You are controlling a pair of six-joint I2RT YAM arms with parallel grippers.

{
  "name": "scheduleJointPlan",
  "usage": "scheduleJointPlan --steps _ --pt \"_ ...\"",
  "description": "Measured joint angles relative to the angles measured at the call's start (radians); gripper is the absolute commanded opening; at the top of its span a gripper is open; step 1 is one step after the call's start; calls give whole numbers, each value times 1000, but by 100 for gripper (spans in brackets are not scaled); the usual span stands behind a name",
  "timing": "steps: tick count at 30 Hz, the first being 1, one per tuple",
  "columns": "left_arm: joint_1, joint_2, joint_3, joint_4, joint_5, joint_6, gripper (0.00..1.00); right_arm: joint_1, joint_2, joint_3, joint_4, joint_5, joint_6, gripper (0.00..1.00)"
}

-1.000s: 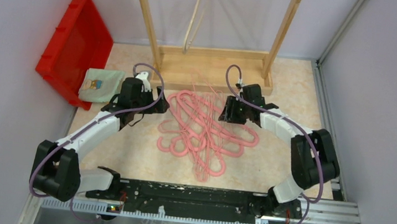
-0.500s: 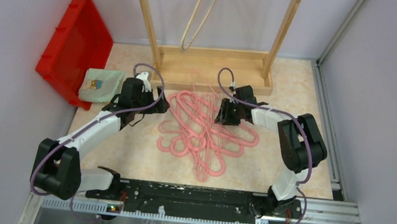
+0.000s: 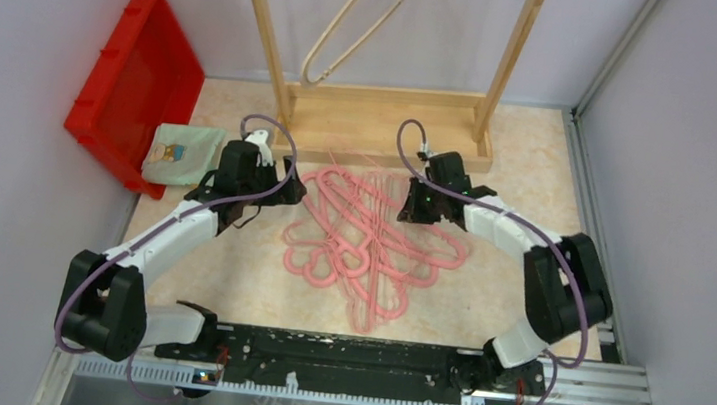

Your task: Organize the hangers

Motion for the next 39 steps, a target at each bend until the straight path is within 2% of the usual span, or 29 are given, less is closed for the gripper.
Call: scheduleJointPlan --steps 5,11,16,20,26,39 --pt "0 0 11 0 -5 0 99 0 -152 99 -137 92 -34 0" --pt "0 -8 15 -2 -6 5 99 1 -289 197 -222 209 -64 0" --pt "0 -52 15 -7 -14 10 99 0 -307 312 -362 426 -140 0" --pt "0 -83 15 -9 -17 15 99 1 -266 515 -444 606 -240 0" --pt "0 -110 15 -17 -20 23 100 0 -164 828 -406 803 -390 0" --pt "0 -146 -4 -34 -33 39 100 0 196 1190 -262 919 -595 0"
